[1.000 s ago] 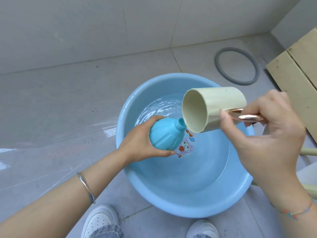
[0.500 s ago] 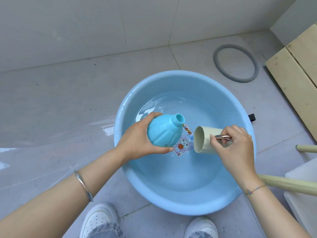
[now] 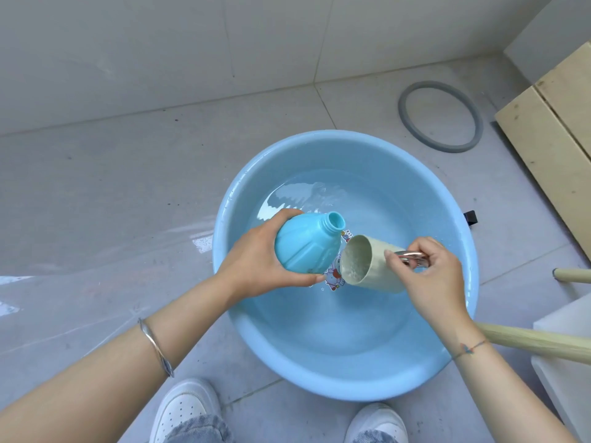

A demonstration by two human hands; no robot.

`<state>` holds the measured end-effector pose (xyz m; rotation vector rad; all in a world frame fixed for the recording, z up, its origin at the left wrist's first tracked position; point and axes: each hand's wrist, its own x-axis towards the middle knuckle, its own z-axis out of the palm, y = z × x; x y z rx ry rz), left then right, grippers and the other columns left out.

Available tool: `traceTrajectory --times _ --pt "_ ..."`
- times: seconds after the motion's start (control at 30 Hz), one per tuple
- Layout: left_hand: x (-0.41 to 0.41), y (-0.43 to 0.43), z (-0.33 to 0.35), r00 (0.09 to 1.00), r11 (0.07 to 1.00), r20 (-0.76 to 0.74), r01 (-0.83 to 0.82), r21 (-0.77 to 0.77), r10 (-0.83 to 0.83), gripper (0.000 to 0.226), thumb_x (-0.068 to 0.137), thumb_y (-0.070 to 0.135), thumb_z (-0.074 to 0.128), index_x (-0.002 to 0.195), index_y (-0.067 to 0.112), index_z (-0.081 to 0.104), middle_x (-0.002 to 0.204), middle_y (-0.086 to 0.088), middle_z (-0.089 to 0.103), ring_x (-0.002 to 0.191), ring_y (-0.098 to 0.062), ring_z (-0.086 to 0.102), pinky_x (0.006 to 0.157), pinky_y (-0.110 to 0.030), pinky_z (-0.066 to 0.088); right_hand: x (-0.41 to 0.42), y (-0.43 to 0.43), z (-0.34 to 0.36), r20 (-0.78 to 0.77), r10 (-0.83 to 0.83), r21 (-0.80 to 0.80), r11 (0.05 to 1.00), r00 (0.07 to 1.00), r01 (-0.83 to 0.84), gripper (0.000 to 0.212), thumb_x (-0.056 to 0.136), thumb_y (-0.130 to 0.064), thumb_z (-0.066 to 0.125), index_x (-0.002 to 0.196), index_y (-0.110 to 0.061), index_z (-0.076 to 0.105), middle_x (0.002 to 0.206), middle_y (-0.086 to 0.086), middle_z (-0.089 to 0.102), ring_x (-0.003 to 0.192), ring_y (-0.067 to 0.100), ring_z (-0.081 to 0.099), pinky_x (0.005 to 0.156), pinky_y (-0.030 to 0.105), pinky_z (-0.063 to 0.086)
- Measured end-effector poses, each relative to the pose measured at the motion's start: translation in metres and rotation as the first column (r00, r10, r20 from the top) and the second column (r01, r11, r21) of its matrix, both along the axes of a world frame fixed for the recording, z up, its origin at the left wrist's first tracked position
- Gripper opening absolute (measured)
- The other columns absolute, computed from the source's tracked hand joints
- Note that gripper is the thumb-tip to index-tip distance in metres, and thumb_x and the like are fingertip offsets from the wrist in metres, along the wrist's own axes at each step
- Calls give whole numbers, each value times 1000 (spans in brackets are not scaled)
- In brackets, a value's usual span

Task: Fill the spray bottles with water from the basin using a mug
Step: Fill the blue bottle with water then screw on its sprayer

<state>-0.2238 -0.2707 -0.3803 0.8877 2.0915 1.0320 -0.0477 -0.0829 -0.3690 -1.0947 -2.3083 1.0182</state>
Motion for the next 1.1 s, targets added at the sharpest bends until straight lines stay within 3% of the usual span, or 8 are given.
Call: traceTrajectory --times 0.2,0.33,0.6,0.8,0.93,1.1 --pt "0 0 0 1000 1000 11 1 4 -1 87 46 66 83 121 51 43 110 25 61 102 -3 60 89 -36 52 6 3 26 -191 -179 -216 967 965 137 39 79 -9 76 59 -6 43 49 -12 38 51 4 35 51 14 28" --pt "0 0 1 1000 1000 4 -3 7 3 86 47 64 85 120 52 43 110 26 60 102 -1 59 90 -35 52 -1 -1 52 -316 -212 -236 962 925 140 41 73 -18 78 60 -4 41 49 -9 39 50 4 34 51 13 28" --pt "0 -1 1 1000 1000 -16 -4 12 4 84 49 58 89 120 50 44 107 26 62 98 -2 61 87 -35 53 -10 -13 95 -422 -141 -151 985 896 84 30 74 -31 73 55 -28 51 51 -15 46 56 7 40 57 22 32" --pt "1 -1 1 1000 1000 -23 -6 3 6 84 49 57 90 119 50 44 106 25 62 97 -2 61 86 -35 53 -15 -20 98 -416 -95 -49 995 904 82 33 75 -33 73 58 -26 45 56 -13 47 56 3 39 57 20 30" --pt "1 -1 1 1000 1000 -26 -1 2 1 83 50 57 90 118 51 43 104 25 63 96 -3 61 86 -35 53 -15 -22 100 -395 -31 84 994 918 70 37 78 -28 71 62 -19 39 64 7 45 60 4 39 59 19 29" --pt "1 0 1 999 1000 -35 -4 -7 4 83 50 59 89 119 52 43 106 26 62 98 -2 61 87 -34 52 -16 -25 105 -371 46 216 976 928 39 35 80 -18 72 62 -14 42 67 -4 41 62 2 38 61 14 30"
